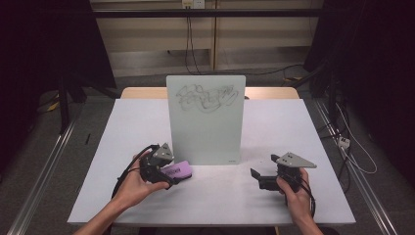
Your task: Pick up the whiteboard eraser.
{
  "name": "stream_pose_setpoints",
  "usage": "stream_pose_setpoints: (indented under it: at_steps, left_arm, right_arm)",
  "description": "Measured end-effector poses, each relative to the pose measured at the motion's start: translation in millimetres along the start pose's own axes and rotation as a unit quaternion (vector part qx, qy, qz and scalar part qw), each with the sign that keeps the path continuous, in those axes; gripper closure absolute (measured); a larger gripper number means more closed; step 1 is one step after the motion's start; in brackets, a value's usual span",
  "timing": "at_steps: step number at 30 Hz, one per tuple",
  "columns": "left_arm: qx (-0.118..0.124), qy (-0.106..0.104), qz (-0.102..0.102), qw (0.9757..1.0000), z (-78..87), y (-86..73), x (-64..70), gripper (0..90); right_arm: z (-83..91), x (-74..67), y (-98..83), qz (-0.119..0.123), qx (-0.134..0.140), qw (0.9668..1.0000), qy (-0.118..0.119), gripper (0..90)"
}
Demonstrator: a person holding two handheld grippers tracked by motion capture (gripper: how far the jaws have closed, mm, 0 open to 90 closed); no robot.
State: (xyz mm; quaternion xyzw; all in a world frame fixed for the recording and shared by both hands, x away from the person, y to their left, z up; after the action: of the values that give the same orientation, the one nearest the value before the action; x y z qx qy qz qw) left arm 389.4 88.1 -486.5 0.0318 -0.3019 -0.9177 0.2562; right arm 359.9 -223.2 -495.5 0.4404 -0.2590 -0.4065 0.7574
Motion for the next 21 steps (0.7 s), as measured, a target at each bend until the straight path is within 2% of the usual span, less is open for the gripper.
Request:
stream_pose_setpoints:
  at_steps: [2,4,10,14,21]
  left_arm:
    - [-0.017,-0.005,-0.007,0.9998,-0.9,0.6,-0.2,22.3]
    - [-0.017,-0.004,0.005,0.9998,-2.1,2.6,-1.8,22.2]
    - [-0.048,-0.007,-0.006,0.9988,-7.7,-1.8,-6.2,28.2]
    - [-0.049,-0.016,-0.006,0.9986,-7.8,-2.7,-6.3,30.8]
    - [-0.060,-0.017,-0.013,0.9979,-9.5,-6.2,-7.8,34.8]
  right_arm:
    - [-0.4,-0.6,0.2,0.000,-0.001,1.0000,0.001,5.7]
    - [-0.9,-0.6,0.2,0.000,-0.001,1.0000,0.002,5.7]
    - [-1.1,-1.2,-0.1,0.003,-0.004,1.0000,0.002,5.7]
    - [-1.0,-2.5,0.6,0.006,-0.003,1.0000,0.002,5.7]
    - [-2.1,-2.7,0.3,0.008,-0.004,1.0000,0.004,5.7]
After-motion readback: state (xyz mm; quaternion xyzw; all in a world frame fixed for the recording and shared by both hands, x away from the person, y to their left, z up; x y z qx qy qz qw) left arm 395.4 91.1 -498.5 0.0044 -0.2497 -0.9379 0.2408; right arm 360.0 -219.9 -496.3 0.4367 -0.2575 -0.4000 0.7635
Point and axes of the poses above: each handheld gripper's, and its own axes: z roughly backward along the jaws, y roughly out of its top, x roughly to its right, the point moved 8 cm from there along -z, roughly forward along the jaws, and after that the axes turned 8 degrees about z, right-handed, at the moved point
